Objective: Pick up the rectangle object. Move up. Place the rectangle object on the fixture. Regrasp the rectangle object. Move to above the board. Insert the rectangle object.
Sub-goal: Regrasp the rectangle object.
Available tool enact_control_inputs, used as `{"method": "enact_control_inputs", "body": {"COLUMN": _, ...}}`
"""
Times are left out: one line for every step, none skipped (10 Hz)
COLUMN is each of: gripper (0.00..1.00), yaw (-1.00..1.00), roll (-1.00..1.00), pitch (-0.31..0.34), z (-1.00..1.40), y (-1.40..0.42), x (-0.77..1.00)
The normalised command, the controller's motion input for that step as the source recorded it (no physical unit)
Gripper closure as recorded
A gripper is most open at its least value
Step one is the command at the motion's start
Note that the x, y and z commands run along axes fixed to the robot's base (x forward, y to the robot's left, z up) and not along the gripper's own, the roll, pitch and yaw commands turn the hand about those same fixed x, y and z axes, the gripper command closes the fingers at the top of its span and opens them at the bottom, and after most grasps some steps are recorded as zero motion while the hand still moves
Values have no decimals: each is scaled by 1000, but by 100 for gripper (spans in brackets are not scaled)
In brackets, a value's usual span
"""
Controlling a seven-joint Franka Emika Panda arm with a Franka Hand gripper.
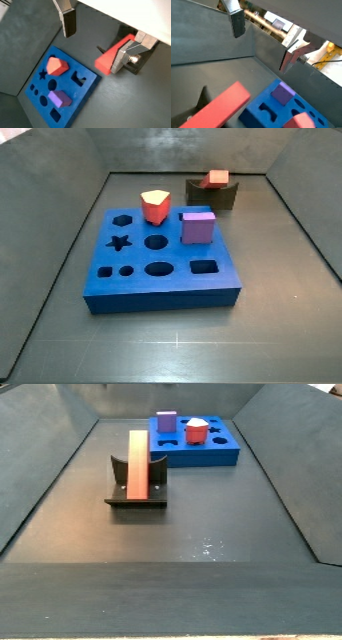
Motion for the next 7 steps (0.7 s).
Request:
{"method": "enact_control_inputs", "body": {"gripper": 0, "yaw": 40, "roll": 1000, "pitch": 28, "z": 354, "y": -624, "x": -55}}
{"method": "enact_control_inputs", "body": {"gripper": 0, "yaw": 40, "roll": 1000, "pitch": 23, "z": 58, "y": -304, "x": -25}}
{"method": "enact_control_inputs", "body": {"gripper": 0, "yaw": 40, "roll": 1000, "pitch": 22, "z": 44, "y": -168, "x": -22}}
{"method": "enact_control_inputs", "body": {"gripper": 0, "yaw": 41, "roll": 1000, "pitch": 20, "z": 56, "y": -24, "x": -34}}
{"method": "enact_control_inputs", "body": {"gripper": 0, "yaw": 41, "roll": 1000, "pitch": 18, "z": 39, "y": -29, "x": -31}}
{"method": "enact_control_inputs", "body": {"gripper": 0, "yaw": 42, "roll": 1000, "pitch": 14, "z": 10, "y": -43, "x": -21}}
{"method": "enact_control_inputs", "body": {"gripper": 0, "yaw": 42, "roll": 1000, "pitch": 8, "z": 6, "y": -32, "x": -11}}
